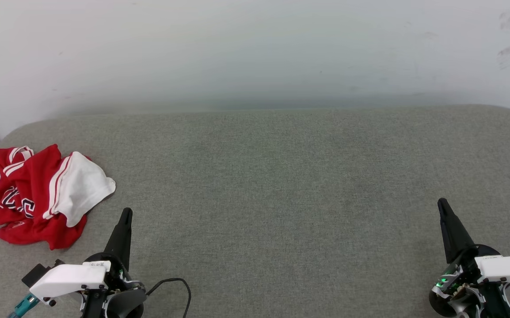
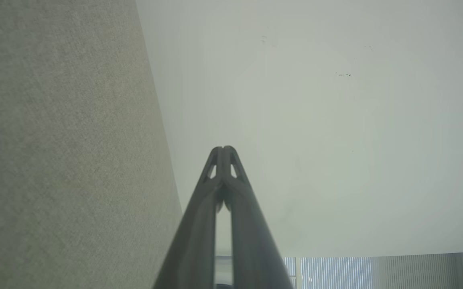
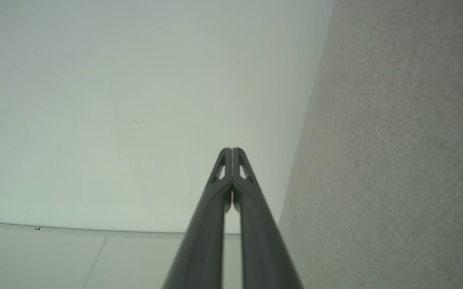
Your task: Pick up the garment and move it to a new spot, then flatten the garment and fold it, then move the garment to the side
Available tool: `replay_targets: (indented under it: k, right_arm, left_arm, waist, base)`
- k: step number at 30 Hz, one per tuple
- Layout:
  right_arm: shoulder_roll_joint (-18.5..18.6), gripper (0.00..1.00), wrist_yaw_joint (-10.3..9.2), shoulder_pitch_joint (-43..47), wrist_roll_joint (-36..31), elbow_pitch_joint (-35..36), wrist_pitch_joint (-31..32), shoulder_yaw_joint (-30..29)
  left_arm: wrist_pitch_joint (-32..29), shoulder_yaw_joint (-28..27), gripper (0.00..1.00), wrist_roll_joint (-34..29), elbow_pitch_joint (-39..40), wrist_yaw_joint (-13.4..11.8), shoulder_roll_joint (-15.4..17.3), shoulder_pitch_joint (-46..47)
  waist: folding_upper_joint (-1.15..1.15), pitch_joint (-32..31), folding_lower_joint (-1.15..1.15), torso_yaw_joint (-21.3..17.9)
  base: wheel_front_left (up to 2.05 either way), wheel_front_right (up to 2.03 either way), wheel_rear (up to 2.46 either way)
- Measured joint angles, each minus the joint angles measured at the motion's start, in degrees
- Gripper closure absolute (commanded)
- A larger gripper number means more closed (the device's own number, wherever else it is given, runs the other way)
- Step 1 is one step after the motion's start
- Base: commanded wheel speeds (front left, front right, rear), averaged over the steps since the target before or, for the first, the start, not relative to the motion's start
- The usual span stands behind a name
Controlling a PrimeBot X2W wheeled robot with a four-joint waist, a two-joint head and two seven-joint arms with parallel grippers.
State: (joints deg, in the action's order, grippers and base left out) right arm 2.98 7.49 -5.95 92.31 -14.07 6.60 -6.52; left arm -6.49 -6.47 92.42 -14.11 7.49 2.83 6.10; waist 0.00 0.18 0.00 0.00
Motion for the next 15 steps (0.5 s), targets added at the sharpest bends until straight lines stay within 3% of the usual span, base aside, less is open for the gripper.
replay_targets:
  k: [15]
  right_arm:
    - [0.0,1.0,0.01,0.12,-0.01,-0.23,-0.01,0.01]
  left_arm:
    - [0.03,0.04,1.0,0.0,-0.22,0.0,-0.03,-0.07]
  waist:
    - [0.0,0.0,0.0,0.0]
  base:
    - [0.0,0.0,0.0]
